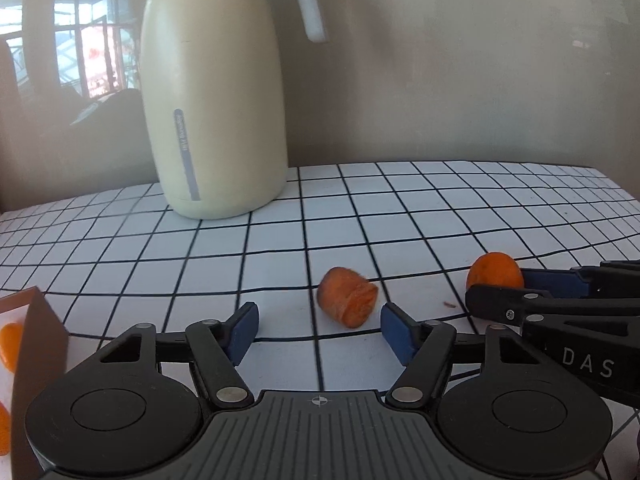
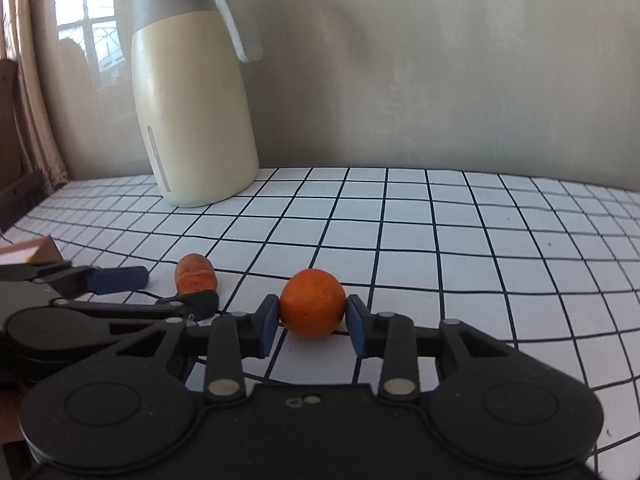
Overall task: Organize fruits
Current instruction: 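Close the left tool on the carrot piece while the right tool grasps the tangerine, then lift the carrot piece in the left tool while the right tool lifts the tangerine toward the box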
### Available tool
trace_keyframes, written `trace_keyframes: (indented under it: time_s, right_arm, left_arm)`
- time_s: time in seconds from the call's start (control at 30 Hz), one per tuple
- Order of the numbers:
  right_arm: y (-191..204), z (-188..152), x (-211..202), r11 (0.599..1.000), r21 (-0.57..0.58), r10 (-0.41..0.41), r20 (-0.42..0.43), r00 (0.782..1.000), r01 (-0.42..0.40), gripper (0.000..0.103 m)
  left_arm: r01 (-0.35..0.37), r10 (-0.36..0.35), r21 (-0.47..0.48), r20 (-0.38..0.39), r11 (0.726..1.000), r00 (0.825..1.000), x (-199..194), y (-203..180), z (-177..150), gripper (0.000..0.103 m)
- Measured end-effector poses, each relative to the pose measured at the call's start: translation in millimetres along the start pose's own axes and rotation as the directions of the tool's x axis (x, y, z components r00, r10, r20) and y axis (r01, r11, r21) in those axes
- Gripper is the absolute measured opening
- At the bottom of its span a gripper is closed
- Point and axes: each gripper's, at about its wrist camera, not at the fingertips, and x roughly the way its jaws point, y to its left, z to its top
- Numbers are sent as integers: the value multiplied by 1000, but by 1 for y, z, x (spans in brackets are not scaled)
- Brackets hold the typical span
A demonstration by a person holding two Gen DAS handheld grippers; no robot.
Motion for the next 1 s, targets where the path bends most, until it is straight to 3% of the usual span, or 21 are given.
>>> trace_keyframes:
  time_s: [0.1,0.27,0.63,1.0]
  right_arm:
    - [-3,0,-1,1000,12,6,0,1000,-6,27]
    - [-4,-1,-2,1000,14,4,9,1000,-4,27]
    - [-10,-3,-25,999,19,-32,40,999,31,27]
    - [15,0,-88,997,-44,-55,151,987,62,27]
  left_arm:
    - [-6,6,20,5,1000,1000,1,-7,2,67]
    - [21,-22,66,19,998,1000,-1,-18,1,34]
    - [8,-11,60,35,998,999,-17,-15,-3,34]
    - [20,-29,65,141,998,990,-94,-13,-9,34]
